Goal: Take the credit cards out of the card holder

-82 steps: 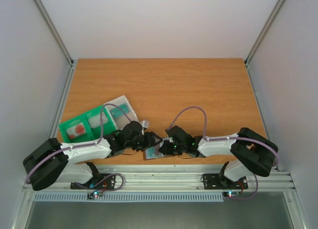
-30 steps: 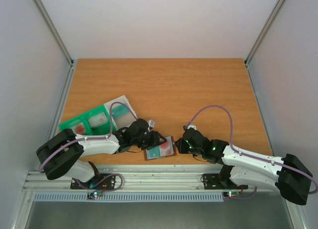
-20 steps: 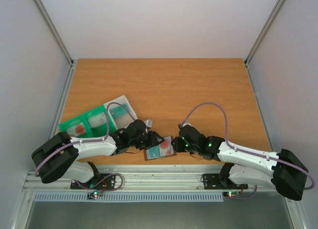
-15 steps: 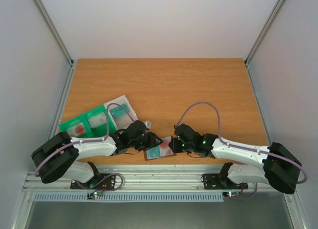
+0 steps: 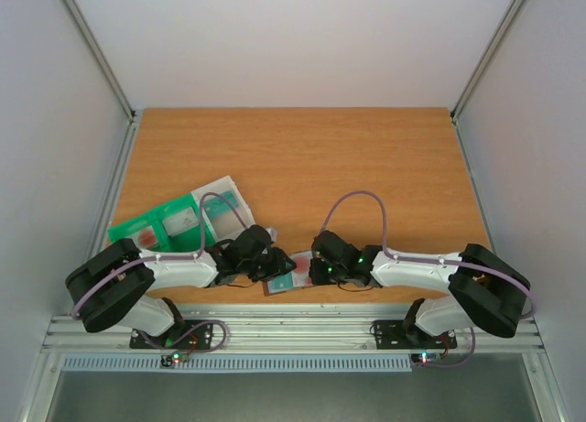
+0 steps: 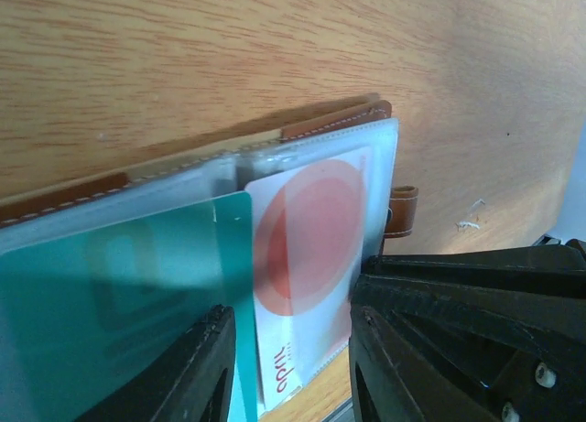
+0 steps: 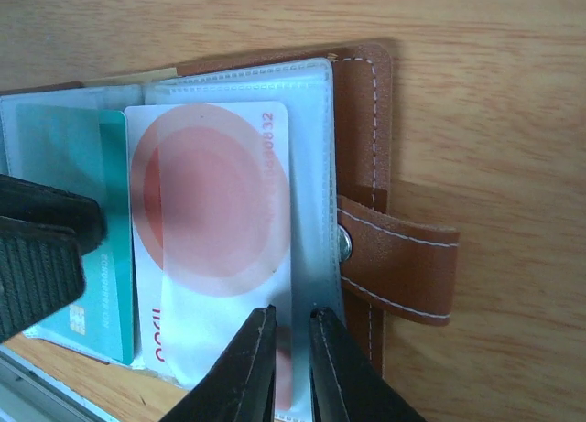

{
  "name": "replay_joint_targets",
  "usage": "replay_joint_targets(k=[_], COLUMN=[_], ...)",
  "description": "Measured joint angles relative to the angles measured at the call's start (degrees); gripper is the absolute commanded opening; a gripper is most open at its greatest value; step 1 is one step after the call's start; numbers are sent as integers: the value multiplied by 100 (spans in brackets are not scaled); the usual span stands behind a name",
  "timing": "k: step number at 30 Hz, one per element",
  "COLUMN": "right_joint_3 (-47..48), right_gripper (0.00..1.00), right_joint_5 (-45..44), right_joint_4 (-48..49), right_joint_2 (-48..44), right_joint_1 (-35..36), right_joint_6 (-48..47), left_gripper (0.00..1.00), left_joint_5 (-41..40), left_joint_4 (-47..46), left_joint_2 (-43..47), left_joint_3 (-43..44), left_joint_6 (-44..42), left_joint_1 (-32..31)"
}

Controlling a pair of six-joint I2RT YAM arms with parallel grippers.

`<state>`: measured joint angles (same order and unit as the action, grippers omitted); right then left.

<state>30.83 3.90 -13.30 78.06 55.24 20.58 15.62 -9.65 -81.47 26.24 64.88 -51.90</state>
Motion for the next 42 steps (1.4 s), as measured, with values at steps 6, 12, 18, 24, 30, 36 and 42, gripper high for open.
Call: replay_joint_targets(k=[6,12,18,24,30,36,42], right_joint_3=[-107,-125,-177,-205,-212,-214,-225], right_gripper=[13,11,11,10,10,10,10], right_joint_5=[-2,-13,-15,7,9,9,-2], right_joint_4=[422,452,507,551,564,570,581], right_joint_2=[61,57,17,11,9,9,-2], right_joint_1=[0,0,0,0,0,0,0], right_joint_6=[166,216,260,289,295,297,302], left_gripper=[39,39,38,31,29,15,0], left_joint_5=[0,-61,-352,-448,-428,-323,-343], left_joint_4=[-63,-92,133,94,-341,-824,-841], left_joint_2=[-50,-107,129,210,-66,-407,-420], left_joint_3=[0,0,-15,-83,-162,-157,-197], left_joint_6=[28,214,376,396,420,474,540], left_joint_1=[0,0,0,0,0,0,2])
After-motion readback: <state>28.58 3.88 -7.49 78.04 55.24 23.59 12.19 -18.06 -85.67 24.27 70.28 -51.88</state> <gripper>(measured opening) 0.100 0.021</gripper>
